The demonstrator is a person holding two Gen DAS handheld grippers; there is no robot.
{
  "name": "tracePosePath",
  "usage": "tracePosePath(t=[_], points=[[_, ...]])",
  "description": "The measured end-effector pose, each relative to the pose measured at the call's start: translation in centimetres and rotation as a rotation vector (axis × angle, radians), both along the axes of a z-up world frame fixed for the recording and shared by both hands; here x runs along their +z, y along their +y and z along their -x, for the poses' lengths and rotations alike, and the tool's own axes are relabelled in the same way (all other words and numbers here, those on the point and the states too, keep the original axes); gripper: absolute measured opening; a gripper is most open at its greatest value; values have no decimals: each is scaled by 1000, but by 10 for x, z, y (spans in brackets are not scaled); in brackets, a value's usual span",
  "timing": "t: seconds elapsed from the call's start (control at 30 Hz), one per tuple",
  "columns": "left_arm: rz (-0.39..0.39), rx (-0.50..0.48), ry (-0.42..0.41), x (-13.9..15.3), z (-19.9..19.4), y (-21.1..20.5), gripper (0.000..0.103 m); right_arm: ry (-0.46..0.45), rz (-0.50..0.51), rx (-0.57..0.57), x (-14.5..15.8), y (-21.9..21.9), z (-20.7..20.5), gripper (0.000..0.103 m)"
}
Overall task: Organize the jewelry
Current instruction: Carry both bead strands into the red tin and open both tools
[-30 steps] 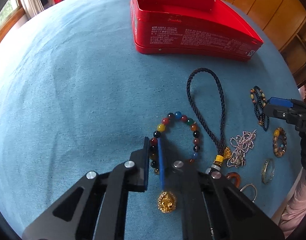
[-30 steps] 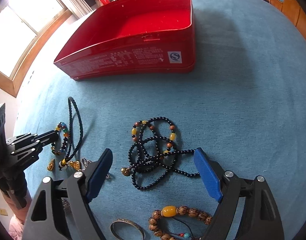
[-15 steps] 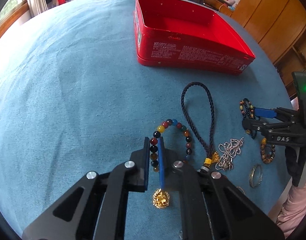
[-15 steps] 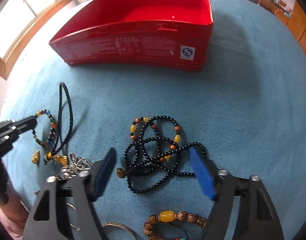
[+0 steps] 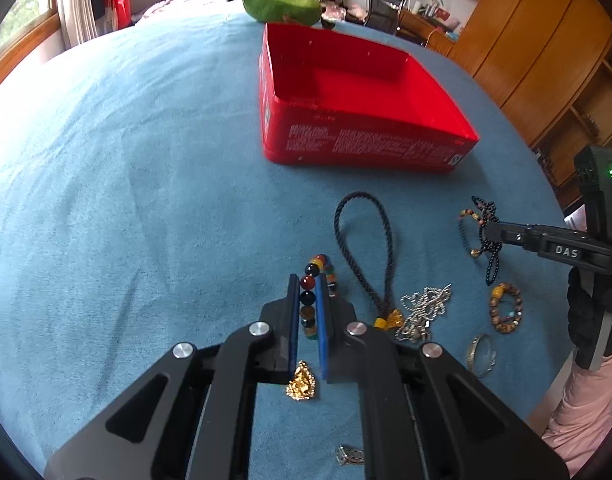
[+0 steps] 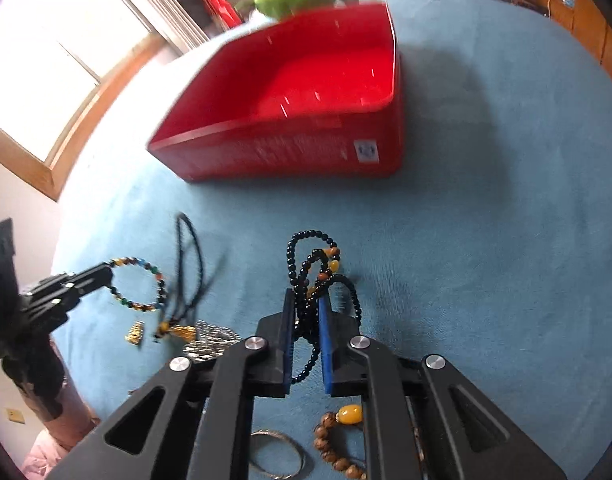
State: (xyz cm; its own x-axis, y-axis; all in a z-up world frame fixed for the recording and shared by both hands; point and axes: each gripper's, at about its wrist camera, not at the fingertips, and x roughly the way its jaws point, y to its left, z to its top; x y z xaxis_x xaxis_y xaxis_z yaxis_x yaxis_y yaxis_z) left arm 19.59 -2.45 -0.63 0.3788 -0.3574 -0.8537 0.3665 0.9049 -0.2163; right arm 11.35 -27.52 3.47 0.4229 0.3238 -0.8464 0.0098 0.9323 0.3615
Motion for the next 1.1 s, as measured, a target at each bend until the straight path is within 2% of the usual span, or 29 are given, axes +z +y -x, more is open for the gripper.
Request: tracePosePath(t=[0.13, 0.33, 0.53, 0.67, 0.9, 1.1], points=[[20, -1, -31, 16, 3, 4, 6, -66, -9, -1, 30, -7, 10, 11], [42, 1, -76, 37, 0, 1, 6, -124, -13, -18, 54, -21, 17, 11], [67, 4, -133, 64, -15, -9, 6, -183, -31, -28, 69, -19, -1, 11], [81, 3, -165, 82, -34, -22, 6, -209, -32, -34, 77, -15, -28, 11], [113, 22, -218, 95, -82, -53, 6, -219, -10, -66, 70, -13, -87, 11], [122, 47, -199, 69, -136, -74, 6, -188, -8, -75, 43, -15, -124, 11]])
